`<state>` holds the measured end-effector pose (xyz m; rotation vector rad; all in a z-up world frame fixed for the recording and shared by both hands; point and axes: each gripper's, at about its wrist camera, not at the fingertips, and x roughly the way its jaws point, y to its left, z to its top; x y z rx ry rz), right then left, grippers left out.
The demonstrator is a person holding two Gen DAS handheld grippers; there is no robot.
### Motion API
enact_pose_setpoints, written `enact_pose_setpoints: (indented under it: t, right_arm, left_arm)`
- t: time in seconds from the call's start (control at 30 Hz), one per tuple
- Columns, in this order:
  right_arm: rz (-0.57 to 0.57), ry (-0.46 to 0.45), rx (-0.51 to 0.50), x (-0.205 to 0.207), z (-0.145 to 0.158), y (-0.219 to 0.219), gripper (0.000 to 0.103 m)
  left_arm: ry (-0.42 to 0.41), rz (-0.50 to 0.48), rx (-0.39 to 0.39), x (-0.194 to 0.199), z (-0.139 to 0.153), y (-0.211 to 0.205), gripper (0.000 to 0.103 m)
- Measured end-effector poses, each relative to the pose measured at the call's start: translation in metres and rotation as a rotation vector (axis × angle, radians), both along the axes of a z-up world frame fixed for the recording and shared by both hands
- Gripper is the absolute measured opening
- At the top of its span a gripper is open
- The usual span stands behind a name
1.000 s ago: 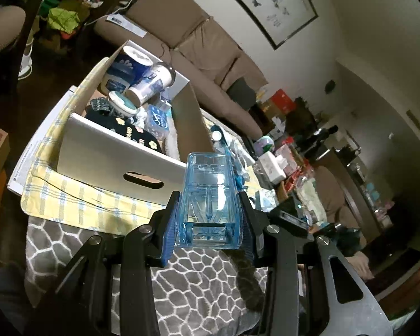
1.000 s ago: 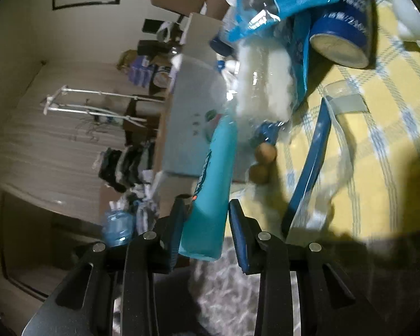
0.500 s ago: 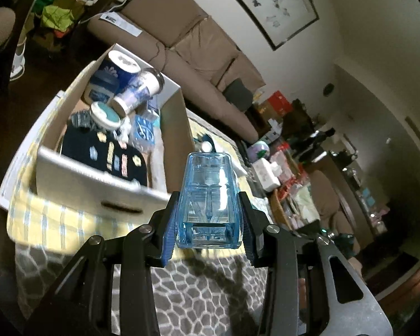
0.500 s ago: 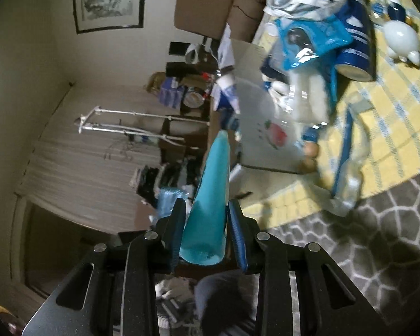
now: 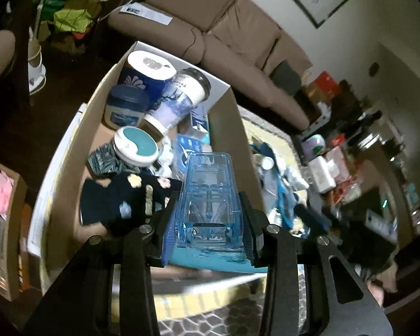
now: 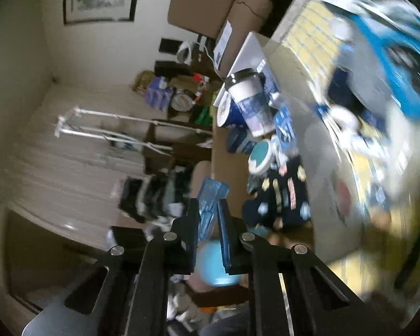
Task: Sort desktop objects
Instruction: 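Carry the blue case with the left gripper while the right gripper carries the teal tube to the box, then lower the blue case into the box with the left gripper while the right gripper releases the teal tube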
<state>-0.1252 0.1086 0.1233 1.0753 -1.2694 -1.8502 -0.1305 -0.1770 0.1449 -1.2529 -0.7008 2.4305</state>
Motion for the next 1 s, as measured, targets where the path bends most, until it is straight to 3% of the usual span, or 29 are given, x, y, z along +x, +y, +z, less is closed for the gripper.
enact_pose_setpoints:
  t: [0.17, 0.23, 0.3, 0.4, 0.5, 0.67, 0.8, 0.83, 0.9, 1.0]
  right_arm:
    - [-0.006, 0.04, 0.24, -0.045, 0.026, -0.018, 0.014]
    - [0.02, 0.08, 0.319, -0.046, 0.033, -0.022, 0.017]
    - [0.041, 0.106, 0.395, -0.042, 0.035, -0.026, 0.03]
    - [0.072, 0.09, 0.423, -0.035, 0.026, -0.027, 0.044]
    - [0.113, 0.119, 0.527, -0.018, 0.025, -0.025, 0.053]
    - [0.137, 0.149, 0.665, 0.015, 0.022, -0.013, 0.061]
    - [0.162, 0.136, 0.677, 0.034, 0.01, -0.009, 0.06]
    - [0.173, 0.138, 0.678, 0.037, 0.009, -0.01, 0.057]
    - [0.193, 0.144, 0.692, 0.045, 0.005, -0.015, 0.041]
    - [0.217, 0.151, 0.692, 0.051, 0.003, -0.024, 0.034]
  left_arm:
    - [-0.038, -0.049, -0.081, -0.022, -0.009, 0.005, 0.037]
    - [-0.045, -0.061, -0.095, -0.028, -0.014, 0.004, 0.043]
    - [-0.056, -0.054, -0.095, -0.03, -0.018, 0.001, 0.046]
    - [-0.06, -0.043, -0.063, -0.027, -0.021, -0.006, 0.048]
    - [-0.048, -0.049, -0.038, -0.016, -0.019, -0.009, 0.051]
    - [-0.036, -0.128, 0.009, 0.001, -0.011, 0.007, 0.053]
    - [-0.041, -0.24, -0.002, 0.012, -0.011, 0.038, 0.053]
    - [-0.041, -0.25, -0.003, 0.014, -0.012, 0.043, 0.053]
    - [-0.043, -0.254, 0.003, 0.017, -0.013, 0.047, 0.053]
    - [-0.049, -0.245, 0.011, 0.019, -0.017, 0.045, 0.053]
